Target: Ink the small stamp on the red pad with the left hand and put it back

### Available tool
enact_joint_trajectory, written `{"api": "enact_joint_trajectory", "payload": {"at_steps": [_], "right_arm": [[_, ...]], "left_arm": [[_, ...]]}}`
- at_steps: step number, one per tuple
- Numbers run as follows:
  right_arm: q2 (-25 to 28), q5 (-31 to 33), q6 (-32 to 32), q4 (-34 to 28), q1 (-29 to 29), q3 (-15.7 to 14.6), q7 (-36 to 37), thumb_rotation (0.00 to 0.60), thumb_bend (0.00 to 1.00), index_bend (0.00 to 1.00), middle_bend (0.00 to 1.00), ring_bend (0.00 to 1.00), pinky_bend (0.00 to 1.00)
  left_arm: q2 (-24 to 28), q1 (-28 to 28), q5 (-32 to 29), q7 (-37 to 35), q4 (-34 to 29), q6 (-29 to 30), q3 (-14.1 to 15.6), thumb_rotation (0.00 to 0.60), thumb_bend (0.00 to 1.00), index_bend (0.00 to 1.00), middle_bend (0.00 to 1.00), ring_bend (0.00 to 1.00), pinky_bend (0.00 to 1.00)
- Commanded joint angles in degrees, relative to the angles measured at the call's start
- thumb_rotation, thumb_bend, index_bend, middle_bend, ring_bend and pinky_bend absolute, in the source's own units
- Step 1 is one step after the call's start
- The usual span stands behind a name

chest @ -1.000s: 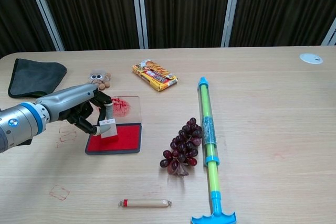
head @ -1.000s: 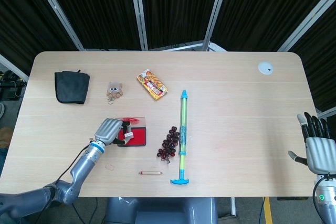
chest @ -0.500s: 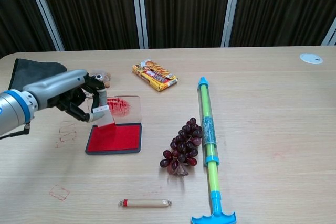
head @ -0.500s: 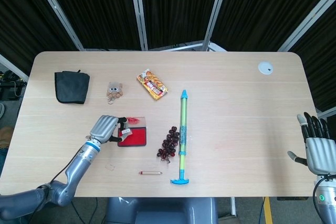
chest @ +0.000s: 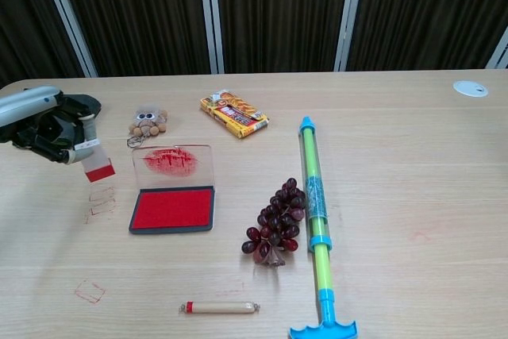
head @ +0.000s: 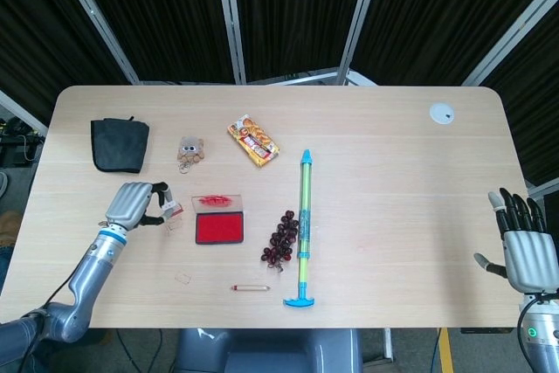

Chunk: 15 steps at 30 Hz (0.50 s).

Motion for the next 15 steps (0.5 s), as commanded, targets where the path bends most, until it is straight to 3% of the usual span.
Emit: {"api": "enact_joint_trajectory", "payload": {"at_steps": [1, 7, 15], "right_arm": [[0.0, 0.0, -0.1, 0.0, 0.0, 0.0, -0.1, 0.6, 0.0, 0.0, 0.0, 0.0, 0.0], [-0.2, 0.3, -0.5, 0.2, 0.2, 0.0, -0.3, 0.6, 0.0, 0.0, 0.0, 0.0, 0.0], [-0.2, 0.7, -0.7, 0.6, 0.2, 0.2, -0.2, 0.6, 0.0, 0.0, 0.0, 0.0, 0.0]], "left_arm": [[-1.2, 0.6, -0.9, -2.5, 4.1, -1.8, 0.5, 0.6, 0.37, 0.61, 0.61, 0.85, 0.9], [-3.8, 0.7, 0.6, -5.5, 8.1, -2.3, 1.1, 0.6, 0.37, 0.6, 0.61, 0.85, 0.9], [-5.0, 0.6, -0.1, -3.9, 9.3, -2.9, 0.7, 0.6, 0.35, 0.57, 0.57, 0.84, 0.9]]}}
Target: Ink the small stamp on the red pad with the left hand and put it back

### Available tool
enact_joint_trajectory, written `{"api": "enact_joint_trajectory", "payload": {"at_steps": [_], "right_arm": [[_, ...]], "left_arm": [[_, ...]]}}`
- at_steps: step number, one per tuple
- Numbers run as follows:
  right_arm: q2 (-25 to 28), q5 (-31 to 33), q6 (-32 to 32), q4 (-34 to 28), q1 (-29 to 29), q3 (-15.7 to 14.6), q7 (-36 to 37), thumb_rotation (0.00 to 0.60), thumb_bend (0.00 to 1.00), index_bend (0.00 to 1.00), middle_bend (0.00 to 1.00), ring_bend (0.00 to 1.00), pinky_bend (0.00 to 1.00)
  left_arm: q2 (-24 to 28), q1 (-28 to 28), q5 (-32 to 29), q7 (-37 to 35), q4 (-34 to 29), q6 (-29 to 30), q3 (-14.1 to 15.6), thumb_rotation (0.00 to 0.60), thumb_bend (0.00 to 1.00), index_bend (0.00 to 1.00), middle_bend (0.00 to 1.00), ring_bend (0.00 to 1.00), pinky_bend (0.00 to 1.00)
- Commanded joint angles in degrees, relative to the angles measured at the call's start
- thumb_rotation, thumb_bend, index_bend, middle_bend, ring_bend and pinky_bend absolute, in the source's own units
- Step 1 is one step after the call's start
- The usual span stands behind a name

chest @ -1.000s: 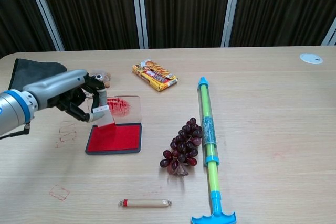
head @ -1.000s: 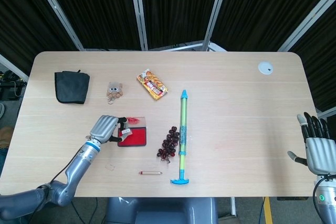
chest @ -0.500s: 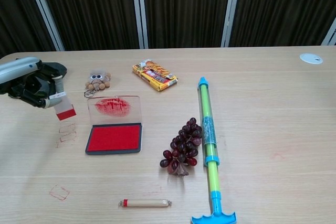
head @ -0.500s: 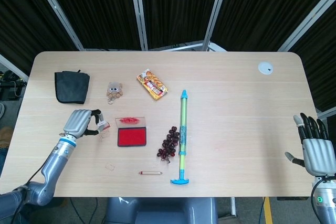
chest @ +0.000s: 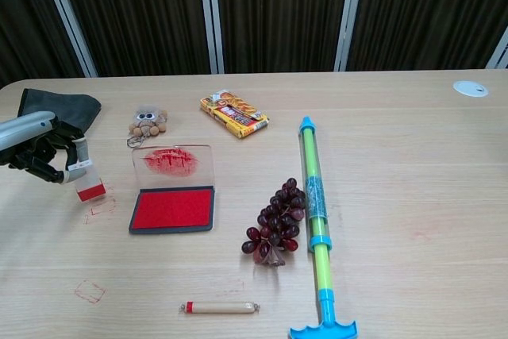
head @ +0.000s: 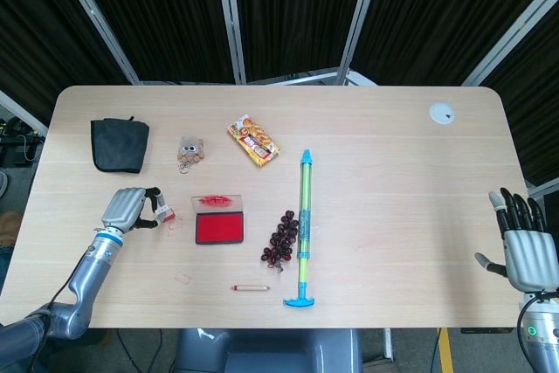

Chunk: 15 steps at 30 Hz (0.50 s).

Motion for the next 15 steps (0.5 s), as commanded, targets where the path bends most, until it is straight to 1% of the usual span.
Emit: {"api": "enact_joint_trajectory", "payload": {"at_steps": [1, 5, 15], "right_arm": [[0.0, 0.0, -0.1, 0.1, 0.0, 0.0, 0.0, 0.6, 0.0, 0.0, 0.0, 0.0, 0.0], [0.0, 0.0, -0.1, 0.0, 0.0, 0.0, 0.0, 0.6, 0.0, 0.0, 0.0, 0.0, 0.0], [0.1, 0.0, 0.0, -0.2, 0.0, 0.0, 0.0, 0.6, 0.0, 0.0, 0.0, 0.0, 0.0]], "left_arm": [[-0.2, 0.0, -0.5, 0.6, 0.0, -0.2, -0.2, 0.6, 0.35, 0.56, 0.56, 0.84, 0.9], [-0.2, 0.1, -1.2, 2.0, -0.4, -0.6, -0.3, 0.6, 0.28, 0.5, 0.47, 0.83, 0.89], [0.0, 0.4, -1.8, 3.7, -1.3, -0.1, -0.6, 0.6, 0.17, 0.35, 0.27, 0.82, 0.88]]}}
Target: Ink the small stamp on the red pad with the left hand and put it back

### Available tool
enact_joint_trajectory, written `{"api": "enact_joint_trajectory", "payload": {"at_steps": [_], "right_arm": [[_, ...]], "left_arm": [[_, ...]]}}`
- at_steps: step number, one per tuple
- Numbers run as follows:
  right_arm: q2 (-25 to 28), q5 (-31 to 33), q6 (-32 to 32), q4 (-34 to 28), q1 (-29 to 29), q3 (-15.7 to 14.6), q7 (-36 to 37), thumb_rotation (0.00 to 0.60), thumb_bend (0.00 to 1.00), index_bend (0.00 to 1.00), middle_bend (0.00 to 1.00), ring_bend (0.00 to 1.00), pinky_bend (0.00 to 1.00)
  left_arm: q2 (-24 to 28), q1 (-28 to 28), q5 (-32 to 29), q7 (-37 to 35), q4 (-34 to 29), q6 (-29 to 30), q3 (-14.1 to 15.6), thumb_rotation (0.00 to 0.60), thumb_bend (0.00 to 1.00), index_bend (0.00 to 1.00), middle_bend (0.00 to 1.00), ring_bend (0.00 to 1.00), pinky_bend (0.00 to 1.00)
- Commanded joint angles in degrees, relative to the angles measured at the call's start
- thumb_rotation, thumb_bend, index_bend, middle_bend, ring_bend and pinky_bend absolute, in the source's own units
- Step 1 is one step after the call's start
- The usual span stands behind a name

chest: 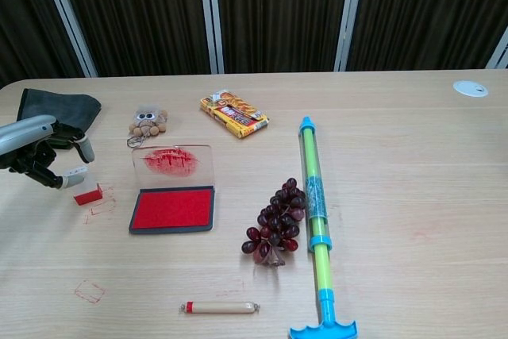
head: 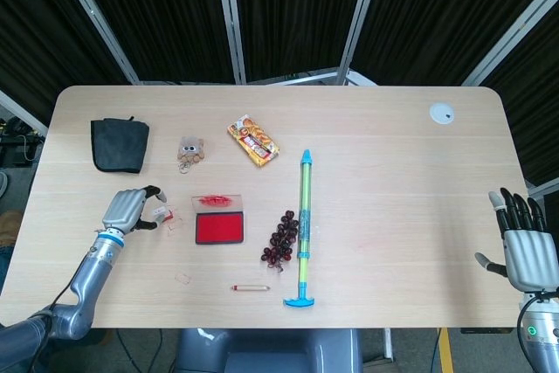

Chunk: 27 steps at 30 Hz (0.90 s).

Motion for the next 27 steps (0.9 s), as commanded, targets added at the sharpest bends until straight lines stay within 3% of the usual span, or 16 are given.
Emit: {"api": "enact_joint_trajectory", "payload": {"at_steps": [1, 7, 10, 11, 13, 15, 17, 19, 22, 27], "right_arm": [[0.0, 0.0, 0.0, 0.0, 0.0, 0.0, 0.0, 0.6, 0.0, 0.0, 0.0, 0.0, 0.0], [0.1, -0.1, 0.1, -0.2, 0.0, 0.0, 0.0, 0.6, 0.0, 0.0, 0.0, 0.0, 0.0], [0.2, -0.3, 0.2, -0.5, 0.0, -0.1, 0.2, 0.6, 0.0, 0.0, 0.0, 0.0, 0.0], [0.3, -0.5, 0.3, -0.7, -0.1, -0.1, 0.4, 0.6, 0.0, 0.0, 0.0, 0.0, 0.0], [0.5, -0.7, 0.5, -0.9, -0.1, -0.2, 0.6, 0.6, 0.0, 0.0, 0.0, 0.0, 0.0], [0.7, -1.0, 0.8, -1.2, -0.2, -0.3, 0.9, 0.6, 0.0, 0.0, 0.0, 0.0, 0.0], [0.9, -1.4, 0.9, -1.4, -0.3, -0.5, 1.4, 0.6, 0.0, 0.0, 0.0, 0.0, 0.0], [1.2, -2.0, 1.0, -1.9, -0.3, -0.7, 2.1, 0.6, 0.0, 0.0, 0.0, 0.0, 0.0], [1.4, -2.4, 1.2, -2.1, -0.3, -0.7, 2.5, 0.6, 0.0, 0.0, 0.0, 0.0, 0.0], [1.8, -2.8, 1.5, -2.5, -0.2, -0.6, 3.0, 0.6, 0.0, 0.0, 0.0, 0.0, 0.0]], "left_arm": [[0.1, 0.1, -0.1, 0.1, -0.3, 0.2, -0.1, 0.6, 0.16, 0.33, 0.25, 0.82, 0.88], [1.6, 0.8, 0.4, -0.3, -2.2, 1.9, -0.7, 0.6, 0.09, 0.18, 0.14, 0.8, 0.86], [3.7, 2.0, 2.0, -0.7, -5.2, 5.9, -1.2, 0.6, 0.03, 0.16, 0.08, 0.72, 0.8], [5.2, 3.0, 3.4, -0.4, -7.1, 9.3, -1.5, 0.6, 0.02, 0.14, 0.05, 0.65, 0.73], [7.3, 4.8, 5.3, 0.2, -9.9, 14.1, -1.6, 0.6, 0.0, 0.1, 0.01, 0.44, 0.51], [9.5, 6.8, 7.4, 1.9, -12.6, 19.2, -1.2, 0.6, 0.0, 0.03, 0.0, 0.15, 0.18], [12.3, 9.4, 8.7, 5.8, -16.2, 23.5, -0.1, 0.6, 0.0, 0.0, 0.0, 0.01, 0.01], [16.7, 13.3, 9.6, 12.4, -22.1, 28.3, 2.3, 0.6, 0.0, 0.0, 0.0, 0.0, 0.0], [19.5, 15.6, 10.0, 16.8, -27.5, 30.9, 3.6, 0.6, 0.0, 0.0, 0.0, 0.0, 0.0], [20.7, 18.0, 11.3, 17.6, -30.1, 32.6, 5.3, 0.6, 0.0, 0.0, 0.0, 0.0, 0.0]]}}
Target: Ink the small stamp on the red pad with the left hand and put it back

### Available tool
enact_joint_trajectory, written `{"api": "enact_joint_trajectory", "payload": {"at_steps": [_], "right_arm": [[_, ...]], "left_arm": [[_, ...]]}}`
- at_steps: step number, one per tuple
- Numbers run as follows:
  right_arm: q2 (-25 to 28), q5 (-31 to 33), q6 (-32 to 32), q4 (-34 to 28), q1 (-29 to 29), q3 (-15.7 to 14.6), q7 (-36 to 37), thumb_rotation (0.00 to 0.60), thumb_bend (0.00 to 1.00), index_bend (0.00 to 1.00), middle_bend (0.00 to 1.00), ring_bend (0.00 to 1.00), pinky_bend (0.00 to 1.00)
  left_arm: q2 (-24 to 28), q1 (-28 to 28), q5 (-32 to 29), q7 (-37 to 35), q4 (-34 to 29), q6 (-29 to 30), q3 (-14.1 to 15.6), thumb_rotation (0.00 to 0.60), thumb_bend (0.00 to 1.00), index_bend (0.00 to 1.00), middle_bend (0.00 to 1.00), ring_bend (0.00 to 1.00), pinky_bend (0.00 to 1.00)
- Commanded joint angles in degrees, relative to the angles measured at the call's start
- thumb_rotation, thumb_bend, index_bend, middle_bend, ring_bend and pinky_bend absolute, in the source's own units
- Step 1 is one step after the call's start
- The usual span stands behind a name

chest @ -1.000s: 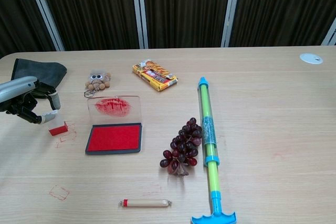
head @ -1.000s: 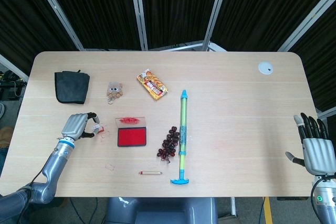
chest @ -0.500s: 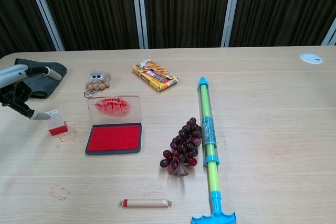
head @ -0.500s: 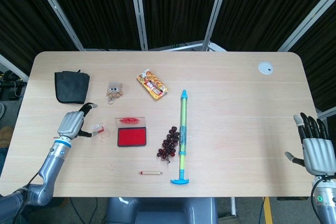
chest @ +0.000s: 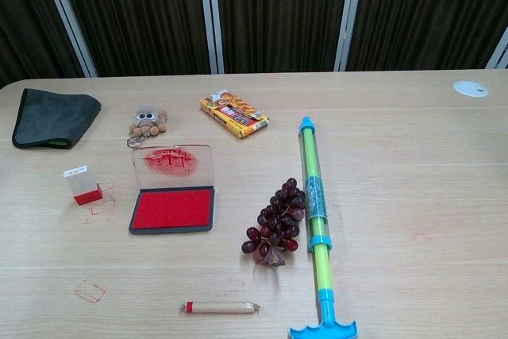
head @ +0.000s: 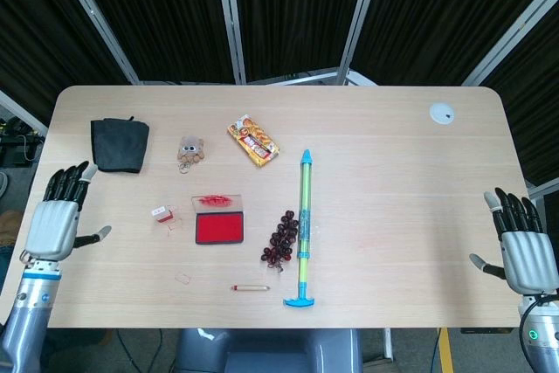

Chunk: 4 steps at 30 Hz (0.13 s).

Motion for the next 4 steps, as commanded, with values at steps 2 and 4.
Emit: {"api": "enact_joint_trajectory", "payload": {"at_steps": [2, 4], "right_arm": [[0.2, -0.3, 0.2, -0.3, 0.0, 0.0, 0.1, 0.6, 0.0, 0.0, 0.0, 0.0, 0.0], [0.2, -0.4, 0.3, -0.5, 0.0, 0.0, 0.0, 0.6, 0.0, 0.0, 0.0, 0.0, 0.0]], "left_arm": [[2.1, 2.4, 1.6, 1.0, -2.4, 1.4, 1.9, 0.6, 0.0, 0.0, 0.0, 0.0, 0.0], [2.2, 2.5, 1.7, 0.8, -2.3, 1.2, 1.8, 0.6, 0.0, 0.0, 0.0, 0.0, 0.0]]}}
